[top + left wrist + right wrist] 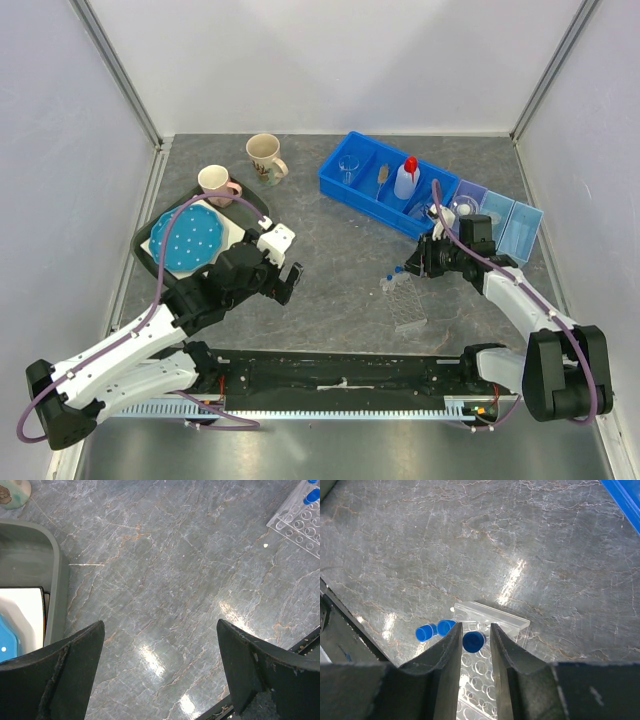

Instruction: Organize the chemistry lab equipment

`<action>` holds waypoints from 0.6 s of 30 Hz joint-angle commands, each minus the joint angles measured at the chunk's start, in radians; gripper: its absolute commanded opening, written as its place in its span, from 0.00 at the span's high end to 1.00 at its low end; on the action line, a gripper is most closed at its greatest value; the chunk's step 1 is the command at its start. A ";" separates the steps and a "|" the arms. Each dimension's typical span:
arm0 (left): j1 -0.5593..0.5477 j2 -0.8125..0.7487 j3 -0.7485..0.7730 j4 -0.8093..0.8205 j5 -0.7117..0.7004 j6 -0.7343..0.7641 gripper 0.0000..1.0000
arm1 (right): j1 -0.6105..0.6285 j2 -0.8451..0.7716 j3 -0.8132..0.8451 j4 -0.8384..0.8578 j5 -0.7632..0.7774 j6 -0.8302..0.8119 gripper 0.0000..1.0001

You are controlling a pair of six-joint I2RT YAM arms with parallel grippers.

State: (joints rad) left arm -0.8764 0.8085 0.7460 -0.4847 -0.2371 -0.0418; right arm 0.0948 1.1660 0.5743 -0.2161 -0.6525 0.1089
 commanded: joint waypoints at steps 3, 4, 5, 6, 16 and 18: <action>0.002 0.003 0.000 0.014 -0.010 0.029 0.01 | 0.019 -0.028 -0.002 0.043 0.002 -0.006 0.62; 0.002 0.003 0.001 0.014 -0.010 0.029 0.01 | 0.022 -0.029 -0.002 0.043 0.002 -0.008 0.62; 0.004 0.001 0.000 0.014 -0.010 0.029 0.01 | 0.022 -0.034 -0.004 0.043 0.002 -0.008 0.61; 0.002 0.001 0.001 0.014 -0.010 0.029 0.01 | 0.023 -0.035 -0.004 0.043 0.001 -0.009 0.60; 0.004 0.001 0.000 0.014 -0.011 0.029 0.01 | 0.025 -0.071 0.004 0.034 -0.029 -0.023 0.57; 0.004 0.001 0.000 0.014 -0.011 0.029 0.01 | 0.023 -0.083 0.007 0.029 -0.035 -0.026 0.56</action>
State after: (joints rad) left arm -0.8764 0.8108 0.7460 -0.4847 -0.2371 -0.0418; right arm 0.1162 1.1187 0.5743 -0.2100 -0.6575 0.1005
